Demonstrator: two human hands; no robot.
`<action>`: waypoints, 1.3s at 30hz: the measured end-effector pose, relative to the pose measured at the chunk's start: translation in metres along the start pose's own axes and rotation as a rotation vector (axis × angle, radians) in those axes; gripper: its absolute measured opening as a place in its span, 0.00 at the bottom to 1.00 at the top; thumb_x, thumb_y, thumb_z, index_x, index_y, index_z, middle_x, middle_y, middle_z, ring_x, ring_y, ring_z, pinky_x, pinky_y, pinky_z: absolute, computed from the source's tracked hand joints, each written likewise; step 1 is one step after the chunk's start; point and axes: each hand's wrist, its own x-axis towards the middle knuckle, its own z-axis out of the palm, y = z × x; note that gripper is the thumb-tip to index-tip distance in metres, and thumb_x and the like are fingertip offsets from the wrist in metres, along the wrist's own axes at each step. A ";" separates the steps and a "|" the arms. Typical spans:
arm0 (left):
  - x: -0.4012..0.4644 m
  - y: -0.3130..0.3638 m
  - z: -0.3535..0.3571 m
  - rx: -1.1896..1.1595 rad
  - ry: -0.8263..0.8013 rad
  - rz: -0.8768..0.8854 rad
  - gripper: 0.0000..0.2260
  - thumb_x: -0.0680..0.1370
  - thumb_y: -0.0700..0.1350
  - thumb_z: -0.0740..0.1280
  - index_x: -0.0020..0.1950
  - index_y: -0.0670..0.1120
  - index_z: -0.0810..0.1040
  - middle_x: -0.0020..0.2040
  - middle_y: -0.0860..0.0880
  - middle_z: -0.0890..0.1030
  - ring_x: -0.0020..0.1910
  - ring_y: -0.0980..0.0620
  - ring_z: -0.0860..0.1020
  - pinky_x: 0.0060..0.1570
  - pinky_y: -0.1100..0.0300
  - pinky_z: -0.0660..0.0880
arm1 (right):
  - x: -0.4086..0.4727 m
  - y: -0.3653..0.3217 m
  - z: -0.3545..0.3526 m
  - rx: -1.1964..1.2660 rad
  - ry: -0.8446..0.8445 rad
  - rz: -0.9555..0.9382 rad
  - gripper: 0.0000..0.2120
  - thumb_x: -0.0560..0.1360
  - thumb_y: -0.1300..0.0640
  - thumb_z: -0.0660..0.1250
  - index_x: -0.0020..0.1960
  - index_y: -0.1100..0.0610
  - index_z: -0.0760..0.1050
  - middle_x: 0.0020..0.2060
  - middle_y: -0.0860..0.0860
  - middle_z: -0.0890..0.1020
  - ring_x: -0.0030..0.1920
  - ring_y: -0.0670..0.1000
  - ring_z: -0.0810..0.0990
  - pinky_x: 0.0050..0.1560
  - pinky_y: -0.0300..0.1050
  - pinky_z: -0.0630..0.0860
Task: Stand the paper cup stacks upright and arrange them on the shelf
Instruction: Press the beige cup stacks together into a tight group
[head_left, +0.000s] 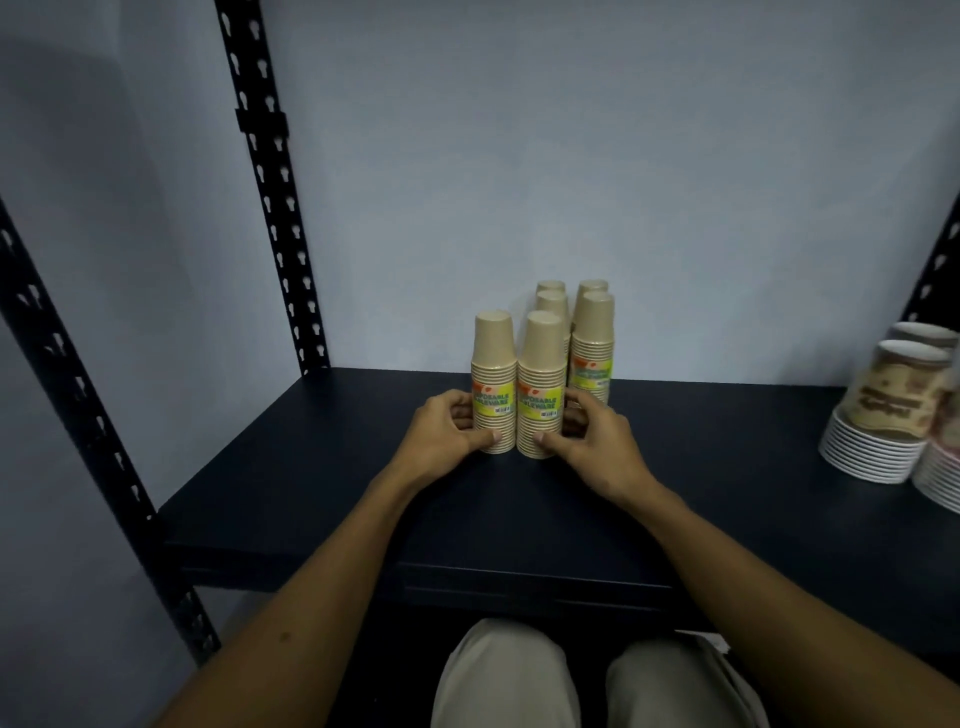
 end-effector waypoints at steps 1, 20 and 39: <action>0.001 0.002 0.005 0.003 -0.010 0.007 0.25 0.69 0.41 0.78 0.63 0.43 0.75 0.56 0.49 0.82 0.54 0.56 0.81 0.56 0.61 0.78 | -0.001 0.001 -0.005 -0.010 0.009 0.005 0.28 0.70 0.59 0.76 0.68 0.54 0.71 0.58 0.46 0.80 0.60 0.43 0.78 0.59 0.37 0.75; 0.020 0.018 0.053 0.135 -0.017 0.118 0.25 0.68 0.48 0.79 0.62 0.46 0.77 0.52 0.53 0.82 0.49 0.58 0.81 0.50 0.63 0.79 | -0.001 0.019 -0.059 -0.122 0.035 0.057 0.25 0.70 0.57 0.76 0.65 0.54 0.73 0.52 0.42 0.80 0.49 0.35 0.78 0.45 0.26 0.73; 0.021 0.022 0.058 0.147 0.030 0.115 0.24 0.68 0.46 0.79 0.62 0.45 0.77 0.47 0.56 0.80 0.44 0.62 0.80 0.38 0.74 0.75 | 0.009 0.022 -0.060 -0.121 0.026 0.059 0.25 0.69 0.57 0.77 0.64 0.54 0.74 0.50 0.44 0.81 0.49 0.40 0.80 0.44 0.29 0.75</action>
